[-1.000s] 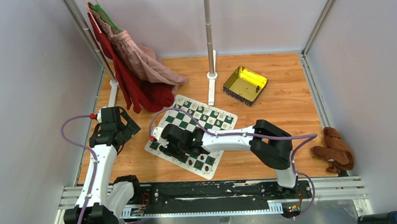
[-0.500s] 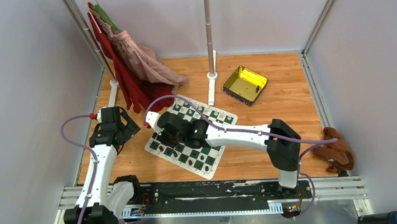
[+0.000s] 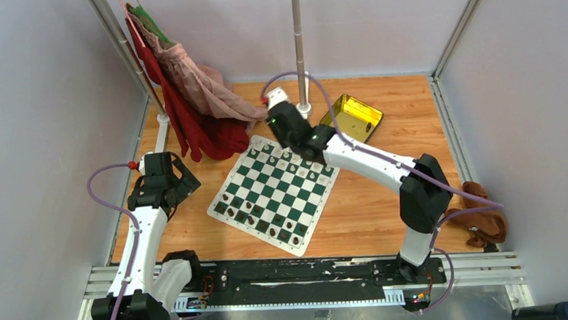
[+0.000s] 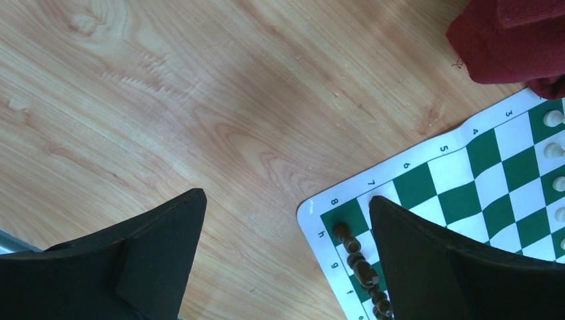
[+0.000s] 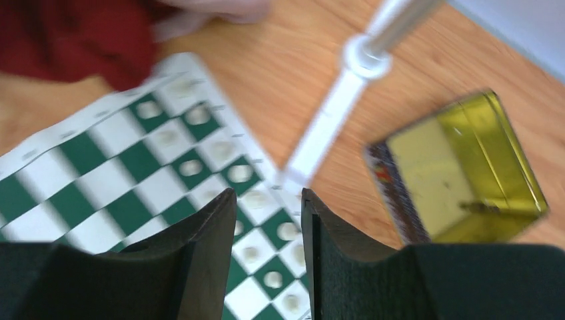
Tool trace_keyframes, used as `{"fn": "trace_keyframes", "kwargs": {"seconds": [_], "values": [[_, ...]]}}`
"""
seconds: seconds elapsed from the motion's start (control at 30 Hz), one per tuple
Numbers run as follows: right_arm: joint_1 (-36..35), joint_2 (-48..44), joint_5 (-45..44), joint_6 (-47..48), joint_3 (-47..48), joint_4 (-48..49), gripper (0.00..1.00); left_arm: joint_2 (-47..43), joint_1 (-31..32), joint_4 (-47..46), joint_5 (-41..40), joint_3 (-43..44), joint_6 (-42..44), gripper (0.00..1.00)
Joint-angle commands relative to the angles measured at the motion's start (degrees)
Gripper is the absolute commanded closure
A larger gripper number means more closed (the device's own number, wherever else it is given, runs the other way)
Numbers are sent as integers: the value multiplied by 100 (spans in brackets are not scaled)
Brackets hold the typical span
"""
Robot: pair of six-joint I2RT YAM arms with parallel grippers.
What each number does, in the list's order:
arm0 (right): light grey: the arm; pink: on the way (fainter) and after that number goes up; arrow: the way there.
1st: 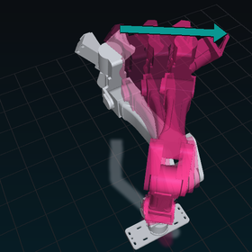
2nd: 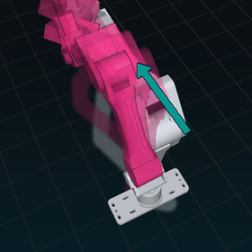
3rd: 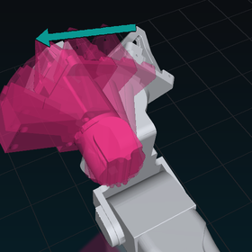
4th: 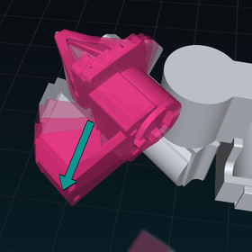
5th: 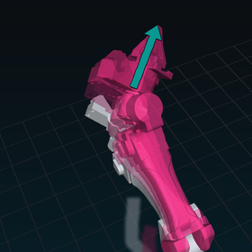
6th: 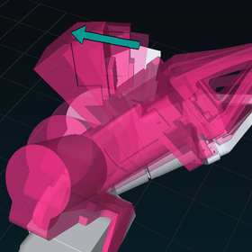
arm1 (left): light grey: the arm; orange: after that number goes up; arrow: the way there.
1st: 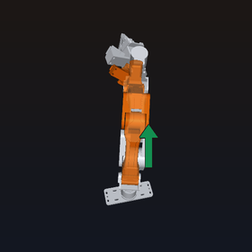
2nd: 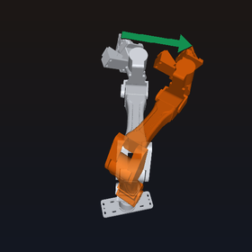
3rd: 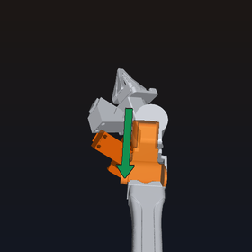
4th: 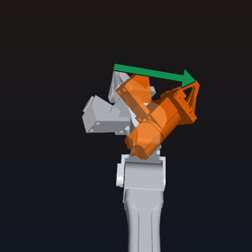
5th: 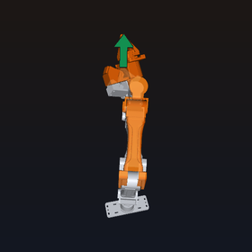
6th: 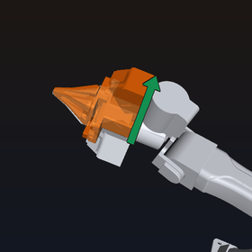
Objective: Set up the chess pieces on the board
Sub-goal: Pick up the chess piece from the storage box.
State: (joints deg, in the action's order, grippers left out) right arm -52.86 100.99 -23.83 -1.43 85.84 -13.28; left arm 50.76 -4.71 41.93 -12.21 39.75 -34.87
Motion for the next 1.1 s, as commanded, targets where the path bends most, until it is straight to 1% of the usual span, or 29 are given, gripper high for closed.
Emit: {"fn": "trace_keyframes", "kwargs": {"seconds": [0.0,0.1,0.2,0.3,0.43,0.7,1.07], "values": [[1058,-69,-669,-837,-30,-312,55,-44,30,-175,28,54,101,0],[1845,177,-728,-1165,73,-510,55,-32,27,-198,50,42,115,0],[2482,517,-705,-1557,347,-846,55,-3,35,-198,43,44,128,0],[2994,775,-569,-1807,484,-990,54,35,28,-192,18,70,143,0],[3497,1039,-400,-1903,643,-1025,54,91,31,-171,-2,95,164,0],[3956,1572,-316,-1907,1049,-1232,54,214,27,-204,-31,104,168,0],[4175,1999,-142,-1931,1216,-1243,54,351,24,-267,-104,108,217,0]]}}
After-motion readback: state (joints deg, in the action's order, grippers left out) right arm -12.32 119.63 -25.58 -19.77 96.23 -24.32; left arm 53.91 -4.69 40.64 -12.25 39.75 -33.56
